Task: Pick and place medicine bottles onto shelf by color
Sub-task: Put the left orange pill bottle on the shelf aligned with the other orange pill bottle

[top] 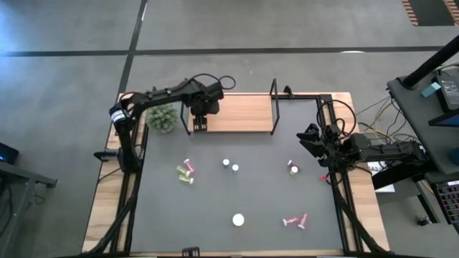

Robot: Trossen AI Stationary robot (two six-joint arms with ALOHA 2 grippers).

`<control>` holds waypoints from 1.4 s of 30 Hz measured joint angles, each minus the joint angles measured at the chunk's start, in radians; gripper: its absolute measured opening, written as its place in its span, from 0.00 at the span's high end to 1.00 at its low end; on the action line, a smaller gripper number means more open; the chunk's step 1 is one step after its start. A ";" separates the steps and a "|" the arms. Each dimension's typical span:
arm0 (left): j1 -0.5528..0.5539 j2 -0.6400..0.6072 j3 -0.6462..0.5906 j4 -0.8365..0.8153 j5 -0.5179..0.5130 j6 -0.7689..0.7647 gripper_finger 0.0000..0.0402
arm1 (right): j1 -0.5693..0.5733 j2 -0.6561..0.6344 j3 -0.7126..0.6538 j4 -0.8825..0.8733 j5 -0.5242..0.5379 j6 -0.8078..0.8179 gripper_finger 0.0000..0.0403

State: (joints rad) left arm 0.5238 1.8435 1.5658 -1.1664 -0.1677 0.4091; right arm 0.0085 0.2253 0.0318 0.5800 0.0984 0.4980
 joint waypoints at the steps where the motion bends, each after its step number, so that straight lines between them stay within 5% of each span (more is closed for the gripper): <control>1: 0.004 0.000 0.000 0.004 0.000 0.000 0.51 | 0.000 0.000 0.000 0.000 0.000 0.000 0.58; 29: 0.064 0.000 -0.001 0.091 -0.075 0.069 0.51 | 0.000 0.000 0.000 0.000 0.000 0.000 0.58; 42: 0.062 -0.002 -0.002 0.005 0.013 0.016 0.51 | 0.000 0.000 0.000 0.000 0.000 0.000 0.58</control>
State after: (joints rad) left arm 0.5861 1.8420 1.5639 -1.1615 -0.1548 0.4255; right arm 0.0086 0.2253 0.0315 0.5800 0.0982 0.4980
